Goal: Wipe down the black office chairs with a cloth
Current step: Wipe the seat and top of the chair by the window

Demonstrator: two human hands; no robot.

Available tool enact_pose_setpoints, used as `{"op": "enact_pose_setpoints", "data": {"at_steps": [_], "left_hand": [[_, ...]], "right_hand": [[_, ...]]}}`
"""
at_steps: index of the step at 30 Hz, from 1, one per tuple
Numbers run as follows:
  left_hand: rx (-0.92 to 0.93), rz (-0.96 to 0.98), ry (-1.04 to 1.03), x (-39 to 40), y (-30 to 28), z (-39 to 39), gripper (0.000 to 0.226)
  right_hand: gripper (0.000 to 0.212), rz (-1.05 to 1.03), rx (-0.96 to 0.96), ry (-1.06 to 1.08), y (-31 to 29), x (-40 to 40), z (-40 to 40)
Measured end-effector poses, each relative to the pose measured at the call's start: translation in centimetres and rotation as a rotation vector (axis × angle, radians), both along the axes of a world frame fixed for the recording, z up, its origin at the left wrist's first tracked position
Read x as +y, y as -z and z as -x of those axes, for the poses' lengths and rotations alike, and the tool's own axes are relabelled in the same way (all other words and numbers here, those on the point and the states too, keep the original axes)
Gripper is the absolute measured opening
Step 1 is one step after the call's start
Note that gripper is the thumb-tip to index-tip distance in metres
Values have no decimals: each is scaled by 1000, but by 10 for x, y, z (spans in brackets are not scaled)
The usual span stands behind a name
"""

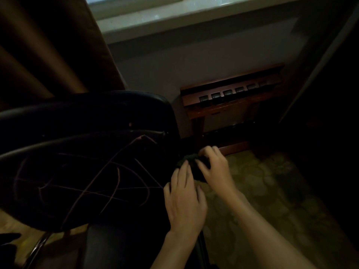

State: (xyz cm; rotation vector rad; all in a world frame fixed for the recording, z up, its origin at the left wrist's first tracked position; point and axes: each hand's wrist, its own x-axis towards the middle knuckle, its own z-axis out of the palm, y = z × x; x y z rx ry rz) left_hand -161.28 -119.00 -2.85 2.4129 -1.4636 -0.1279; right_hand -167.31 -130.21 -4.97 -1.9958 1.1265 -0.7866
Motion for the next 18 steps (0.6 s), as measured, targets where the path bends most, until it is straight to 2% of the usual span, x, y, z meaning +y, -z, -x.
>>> {"op": "enact_pose_setpoints", "data": {"at_steps": [6, 10, 13, 15, 18], "left_hand": [[306, 154, -43, 3, -13, 7, 76], [498, 340, -109, 13, -21, 6, 68], [688, 378, -129, 20, -23, -2, 68], [747, 389, -118, 23, -26, -11, 58], [587, 337, -114, 30, -33, -21, 20]], "right_hand": [[13, 141, -148, -60, -27, 11, -3], [24, 173, -61, -155, -47, 11, 3], [31, 208, -19, -224, -58, 20, 12], [30, 222, -5, -267, -62, 28, 18], [29, 113, 34, -266, -71, 40, 29]]}}
